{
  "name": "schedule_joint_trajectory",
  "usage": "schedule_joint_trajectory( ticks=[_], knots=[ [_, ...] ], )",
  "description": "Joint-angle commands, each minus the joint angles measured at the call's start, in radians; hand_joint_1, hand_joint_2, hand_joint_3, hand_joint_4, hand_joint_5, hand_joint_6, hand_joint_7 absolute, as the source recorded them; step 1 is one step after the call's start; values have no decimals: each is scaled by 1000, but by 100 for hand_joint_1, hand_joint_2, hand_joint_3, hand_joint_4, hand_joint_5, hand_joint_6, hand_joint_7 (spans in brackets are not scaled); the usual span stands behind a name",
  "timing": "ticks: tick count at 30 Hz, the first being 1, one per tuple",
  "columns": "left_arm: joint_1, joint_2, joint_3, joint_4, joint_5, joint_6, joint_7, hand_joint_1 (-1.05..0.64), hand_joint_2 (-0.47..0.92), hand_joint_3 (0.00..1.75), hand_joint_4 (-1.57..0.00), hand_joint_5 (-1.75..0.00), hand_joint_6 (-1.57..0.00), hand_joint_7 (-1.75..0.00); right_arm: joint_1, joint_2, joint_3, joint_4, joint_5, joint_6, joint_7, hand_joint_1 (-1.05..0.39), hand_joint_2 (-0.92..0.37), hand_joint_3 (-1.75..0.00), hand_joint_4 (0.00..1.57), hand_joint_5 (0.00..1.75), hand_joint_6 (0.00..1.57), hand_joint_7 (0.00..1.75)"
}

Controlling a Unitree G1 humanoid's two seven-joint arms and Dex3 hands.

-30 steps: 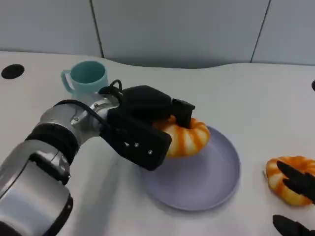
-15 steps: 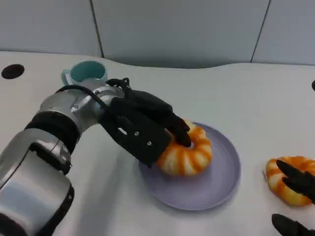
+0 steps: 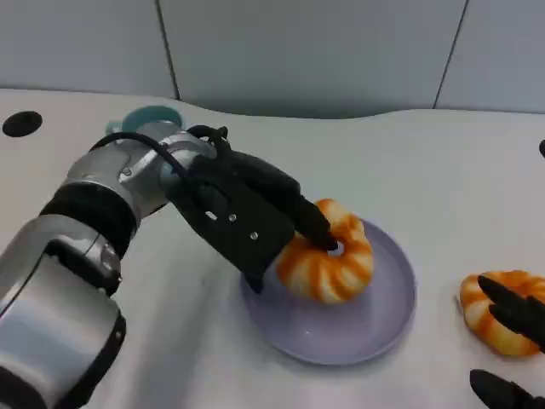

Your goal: Grasp the bread from the table and place it into the plate.

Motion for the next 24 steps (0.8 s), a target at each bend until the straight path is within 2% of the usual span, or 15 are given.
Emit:
schedule_joint_trajectory(
  ticks=[1, 4, 10, 15, 19, 22, 24],
  knots=[
    [-38, 22, 16, -24, -26, -12, -35, -81, 92, 11, -13, -37, -37, -1, 5, -8, -4, 0, 9, -4, -5, -35, -92, -34, 79, 5, 60, 0],
    [-43, 25, 18, -33, -35, -5, -55, -82, 92, 14, -20, -39, -34, 0, 6, -7, -4, -3, 6, -2, -6, -35, -92, -34, 80, 5, 60, 0],
    [-38, 26, 25, -41, -45, 5, -58, -81, 92, 12, -51, -43, -30, 0, 7, -7, -4, -5, 9, -2, -4, -35, -92, -34, 82, 6, 60, 0],
    [-35, 27, 23, -49, -40, 11, -51, -81, 92, 12, -60, -44, -30, 0, 6, -9, -5, -6, 2, -3, -7, -35, -92, -34, 80, 4, 60, 0],
    [-34, 27, 21, -54, -39, 15, -53, -81, 92, 12, -60, -44, -29, 0, 5, -8, -4, -1, 6, -8, -7, -35, -92, -34, 82, 5, 60, 0],
    [-34, 27, 20, -53, -40, 9, -57, -81, 92, 12, -60, -44, -30, -1, 4, -9, -5, 1, 4, -9, -9, -35, -92, -34, 83, 5, 60, 0],
    [-35, 28, 18, -54, -38, 7, -57, -81, 92, 12, -65, -47, -33, -2, 4, -7, -5, -1, 4, -7, -9, -35, -92, -34, 82, 4, 60, 0]
  ],
)
